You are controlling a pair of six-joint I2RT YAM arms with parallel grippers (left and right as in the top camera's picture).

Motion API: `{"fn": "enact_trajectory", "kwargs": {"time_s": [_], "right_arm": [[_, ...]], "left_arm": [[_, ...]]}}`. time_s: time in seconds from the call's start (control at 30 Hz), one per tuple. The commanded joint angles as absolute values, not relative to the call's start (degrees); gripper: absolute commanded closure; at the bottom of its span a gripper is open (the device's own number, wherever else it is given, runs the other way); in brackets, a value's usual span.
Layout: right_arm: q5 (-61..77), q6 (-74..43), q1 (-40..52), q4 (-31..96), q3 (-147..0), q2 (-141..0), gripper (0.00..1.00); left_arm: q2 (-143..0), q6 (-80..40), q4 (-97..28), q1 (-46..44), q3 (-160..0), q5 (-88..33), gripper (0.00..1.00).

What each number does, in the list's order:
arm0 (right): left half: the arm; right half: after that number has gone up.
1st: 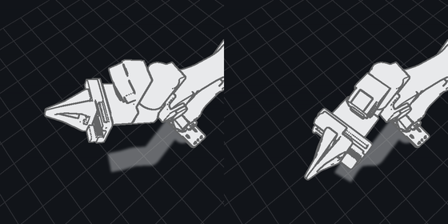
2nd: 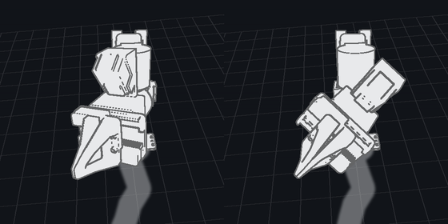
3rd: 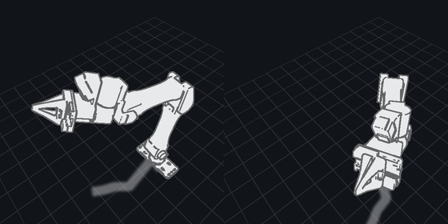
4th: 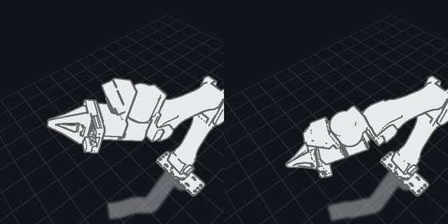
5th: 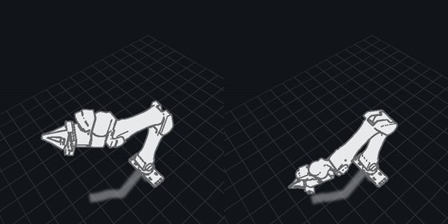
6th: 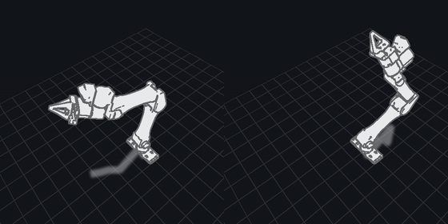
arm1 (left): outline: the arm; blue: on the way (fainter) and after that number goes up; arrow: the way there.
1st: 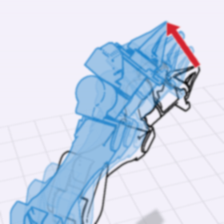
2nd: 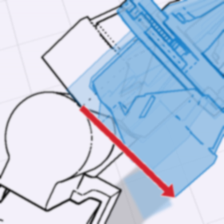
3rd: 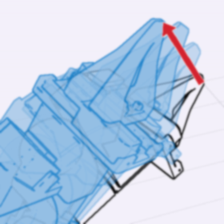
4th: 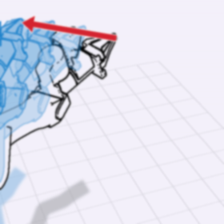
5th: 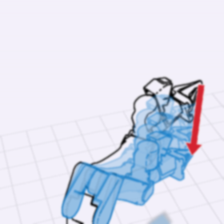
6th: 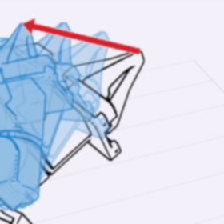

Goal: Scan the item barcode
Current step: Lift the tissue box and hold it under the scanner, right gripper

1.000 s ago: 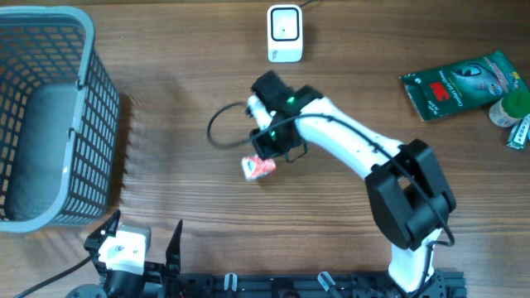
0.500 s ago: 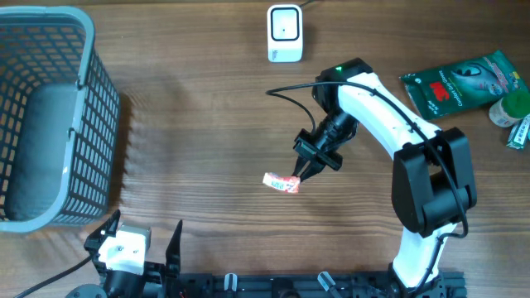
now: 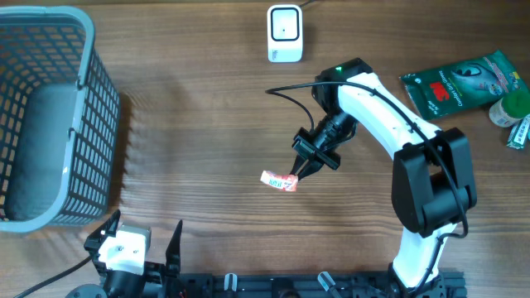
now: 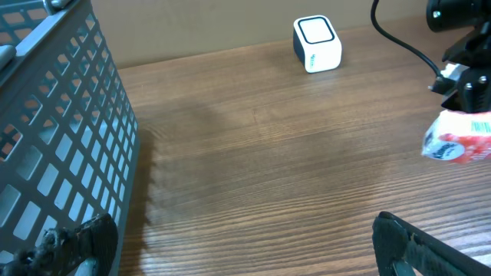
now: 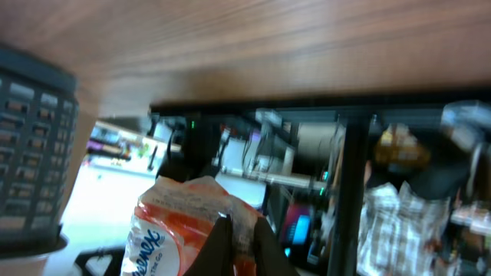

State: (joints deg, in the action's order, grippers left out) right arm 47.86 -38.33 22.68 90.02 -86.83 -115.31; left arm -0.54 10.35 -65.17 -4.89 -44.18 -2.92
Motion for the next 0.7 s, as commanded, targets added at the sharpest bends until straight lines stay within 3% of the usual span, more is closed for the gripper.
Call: {"fn": "enact_trajectory", "kwargs": {"time_s": [0.0, 0.1, 0.33, 0.47, 0.67], "right_arm": [[36.12, -37.54, 22.33, 84.99, -87.48, -116.01, 0.96], [23.20, -35.31, 22.33, 78.96, -87.48, -116.01, 0.96], [17.98, -16.19, 22.33, 55.55, -87.50, -113.75, 0.95], [17.06, -16.19, 22.33, 47.20, -87.48, -109.21, 0.95], [3.55, -18.04, 23.46, 33.08, -87.46, -107.09, 0.95]], "left_arm": [[-0.45, 10.20, -65.04, -5.15, -44.14, -3.60, 0.00], [-0.45, 10.20, -65.04, -5.15, -44.14, -3.60, 0.00], [-0.45, 10.20, -65.04, -5.15, -44.14, -3.60, 0.00], [-0.45, 10.20, -65.04, -5.15, -44.14, -3.60, 0.00], [-0.45, 10.20, -65.04, -5.15, -44.14, -3.60, 0.00]]}}
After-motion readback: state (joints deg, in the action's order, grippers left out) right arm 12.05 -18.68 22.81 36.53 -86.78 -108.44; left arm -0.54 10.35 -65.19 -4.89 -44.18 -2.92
